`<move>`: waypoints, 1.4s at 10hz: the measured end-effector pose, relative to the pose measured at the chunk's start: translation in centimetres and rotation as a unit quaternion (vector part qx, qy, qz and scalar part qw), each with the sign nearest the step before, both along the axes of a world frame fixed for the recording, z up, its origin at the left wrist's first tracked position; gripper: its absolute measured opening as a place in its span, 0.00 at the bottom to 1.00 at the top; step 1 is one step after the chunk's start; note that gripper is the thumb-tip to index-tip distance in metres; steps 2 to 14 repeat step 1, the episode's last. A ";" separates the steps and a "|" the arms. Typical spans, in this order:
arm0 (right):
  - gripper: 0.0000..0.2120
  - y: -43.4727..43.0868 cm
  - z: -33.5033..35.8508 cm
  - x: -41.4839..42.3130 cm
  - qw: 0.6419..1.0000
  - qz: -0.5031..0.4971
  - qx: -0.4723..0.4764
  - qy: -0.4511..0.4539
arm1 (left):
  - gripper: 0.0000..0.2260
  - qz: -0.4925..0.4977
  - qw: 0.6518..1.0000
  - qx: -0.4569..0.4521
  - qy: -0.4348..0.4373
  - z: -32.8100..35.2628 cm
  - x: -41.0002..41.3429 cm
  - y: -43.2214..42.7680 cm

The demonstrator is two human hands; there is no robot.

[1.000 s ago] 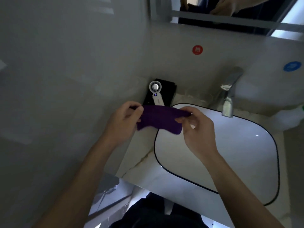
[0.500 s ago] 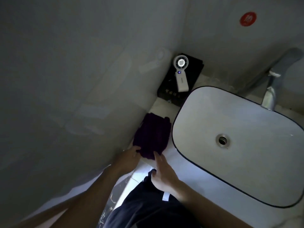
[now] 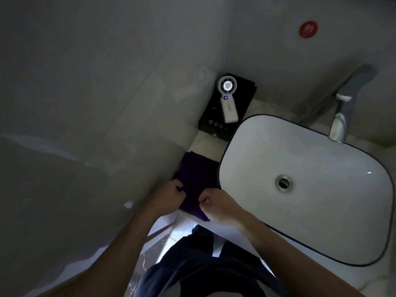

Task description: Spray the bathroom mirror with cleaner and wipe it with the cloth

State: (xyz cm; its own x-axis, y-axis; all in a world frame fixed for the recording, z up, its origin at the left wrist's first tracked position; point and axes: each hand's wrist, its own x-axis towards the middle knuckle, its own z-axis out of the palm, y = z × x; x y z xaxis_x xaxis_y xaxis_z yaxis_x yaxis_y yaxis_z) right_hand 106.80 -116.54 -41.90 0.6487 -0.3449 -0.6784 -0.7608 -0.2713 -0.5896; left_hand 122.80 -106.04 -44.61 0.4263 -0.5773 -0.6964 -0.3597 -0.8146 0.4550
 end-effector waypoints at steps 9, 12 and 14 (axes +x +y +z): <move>0.12 -1.2 2.7 -0.5 0.995 -0.067 -0.015 -0.071 | 0.16 0.000 0.997 -0.072 -0.019 2.8 0.0 -3.8; 0.12 -1.2 2.7 -0.5 0.995 -0.067 -0.015 -0.071 | 0.16 0.000 0.997 -0.072 -0.019 2.8 0.0 -3.8; 0.12 -1.2 2.7 -0.5 0.995 -0.067 -0.015 -0.071 | 0.16 0.000 0.997 -0.072 -0.019 2.8 0.0 -3.8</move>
